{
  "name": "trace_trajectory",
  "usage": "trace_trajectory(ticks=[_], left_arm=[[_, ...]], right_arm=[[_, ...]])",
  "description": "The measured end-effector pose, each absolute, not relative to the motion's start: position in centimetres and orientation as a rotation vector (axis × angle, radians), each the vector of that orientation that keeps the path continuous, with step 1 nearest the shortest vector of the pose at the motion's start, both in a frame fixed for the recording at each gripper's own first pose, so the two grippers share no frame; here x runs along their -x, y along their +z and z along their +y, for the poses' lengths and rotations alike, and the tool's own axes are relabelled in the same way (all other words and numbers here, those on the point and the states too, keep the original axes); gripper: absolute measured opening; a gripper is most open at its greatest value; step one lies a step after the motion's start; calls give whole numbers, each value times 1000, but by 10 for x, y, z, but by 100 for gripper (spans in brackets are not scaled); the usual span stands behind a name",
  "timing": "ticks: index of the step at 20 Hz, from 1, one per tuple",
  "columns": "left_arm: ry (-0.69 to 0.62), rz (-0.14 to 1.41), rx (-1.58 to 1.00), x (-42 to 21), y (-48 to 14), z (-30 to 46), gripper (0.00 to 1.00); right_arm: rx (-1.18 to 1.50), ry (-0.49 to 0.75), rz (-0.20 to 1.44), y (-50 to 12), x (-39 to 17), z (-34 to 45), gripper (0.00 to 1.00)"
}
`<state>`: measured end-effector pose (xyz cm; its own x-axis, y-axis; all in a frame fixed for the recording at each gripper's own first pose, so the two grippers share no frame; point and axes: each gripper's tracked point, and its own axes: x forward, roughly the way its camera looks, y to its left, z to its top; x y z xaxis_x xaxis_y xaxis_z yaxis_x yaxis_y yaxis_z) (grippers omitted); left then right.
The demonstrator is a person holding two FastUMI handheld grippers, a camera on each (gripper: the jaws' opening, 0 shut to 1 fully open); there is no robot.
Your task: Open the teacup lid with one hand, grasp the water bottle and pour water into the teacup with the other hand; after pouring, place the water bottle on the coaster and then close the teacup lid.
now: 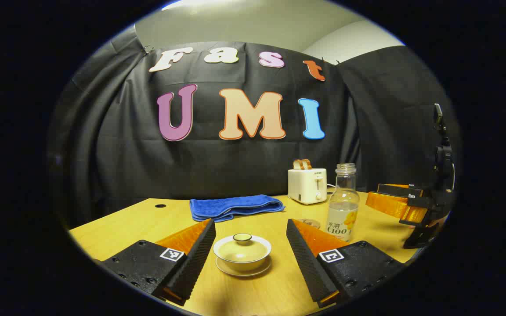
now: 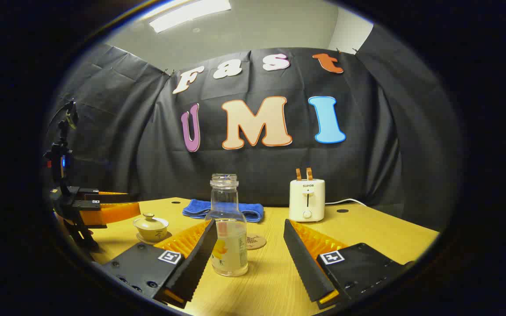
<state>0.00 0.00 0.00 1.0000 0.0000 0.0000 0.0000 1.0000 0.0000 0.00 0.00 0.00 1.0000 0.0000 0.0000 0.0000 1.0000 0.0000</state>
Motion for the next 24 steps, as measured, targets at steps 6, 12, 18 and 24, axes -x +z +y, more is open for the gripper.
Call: trace_trajectory(ticks=[6, 12, 18, 24], left_arm=[[-4, 7, 5, -3, -4, 1, 95], [8, 21, 12, -4, -11, 3, 95], [-1, 31, 17, -4, -15, 2, 95], [-9, 43, 34, -5, -18, 4, 95]], right_arm=[[10, 12, 31, -9, -6, 5, 99], [6, 23, 65, -16, -10, 8, 99], [-1, 32, 88, -21, -11, 9, 97], [-4, 54, 91, -23, -12, 13, 97]])
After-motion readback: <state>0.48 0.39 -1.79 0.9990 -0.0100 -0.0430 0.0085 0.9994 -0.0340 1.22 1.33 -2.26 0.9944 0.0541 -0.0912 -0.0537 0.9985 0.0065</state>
